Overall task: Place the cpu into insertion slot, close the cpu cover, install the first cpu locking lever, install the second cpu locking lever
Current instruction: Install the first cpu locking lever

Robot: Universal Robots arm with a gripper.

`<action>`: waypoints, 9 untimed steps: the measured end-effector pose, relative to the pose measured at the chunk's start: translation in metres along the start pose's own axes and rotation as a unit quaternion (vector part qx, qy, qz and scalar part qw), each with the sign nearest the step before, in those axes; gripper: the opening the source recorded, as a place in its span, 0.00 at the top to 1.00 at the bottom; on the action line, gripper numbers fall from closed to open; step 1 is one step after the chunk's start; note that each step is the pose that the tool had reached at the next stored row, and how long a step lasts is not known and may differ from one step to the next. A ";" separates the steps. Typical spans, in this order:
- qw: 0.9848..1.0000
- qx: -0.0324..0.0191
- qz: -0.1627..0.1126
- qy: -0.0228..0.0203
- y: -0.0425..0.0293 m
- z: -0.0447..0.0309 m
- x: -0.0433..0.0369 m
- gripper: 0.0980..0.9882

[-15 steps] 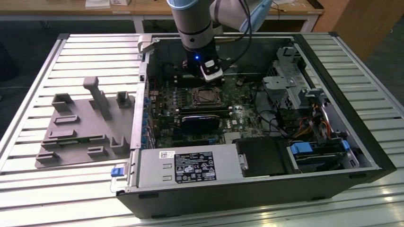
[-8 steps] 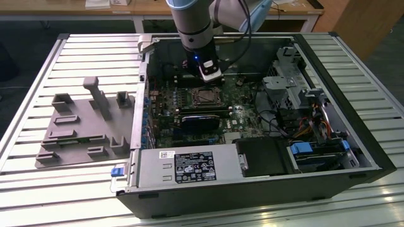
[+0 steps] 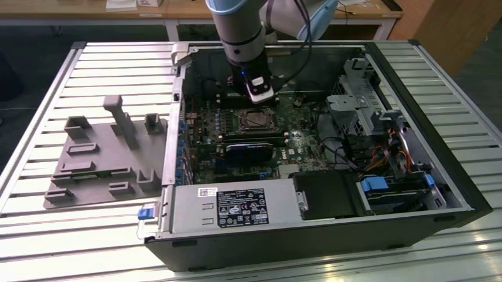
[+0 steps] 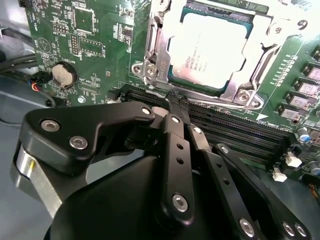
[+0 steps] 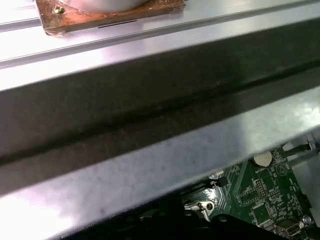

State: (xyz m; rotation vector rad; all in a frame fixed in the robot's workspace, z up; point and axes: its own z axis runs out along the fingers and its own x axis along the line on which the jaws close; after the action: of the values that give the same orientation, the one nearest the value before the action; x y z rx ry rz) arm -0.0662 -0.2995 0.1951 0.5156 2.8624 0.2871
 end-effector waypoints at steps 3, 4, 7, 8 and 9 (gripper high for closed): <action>1.000 0.000 0.002 -0.001 -0.0004 0.0016 0.0003 1.00; 1.000 0.001 0.003 -0.001 -0.0005 0.0019 0.0004 1.00; 1.000 0.001 0.005 -0.002 -0.0009 0.0029 0.0006 1.00; 1.000 0.001 0.005 -0.002 -0.0009 0.0031 0.0006 1.00; 1.000 0.001 0.005 -0.002 -0.0009 0.0032 0.0006 1.00</action>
State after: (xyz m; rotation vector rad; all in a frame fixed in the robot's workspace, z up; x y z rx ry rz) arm -0.0663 -0.2996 0.1917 0.5299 2.8579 0.2851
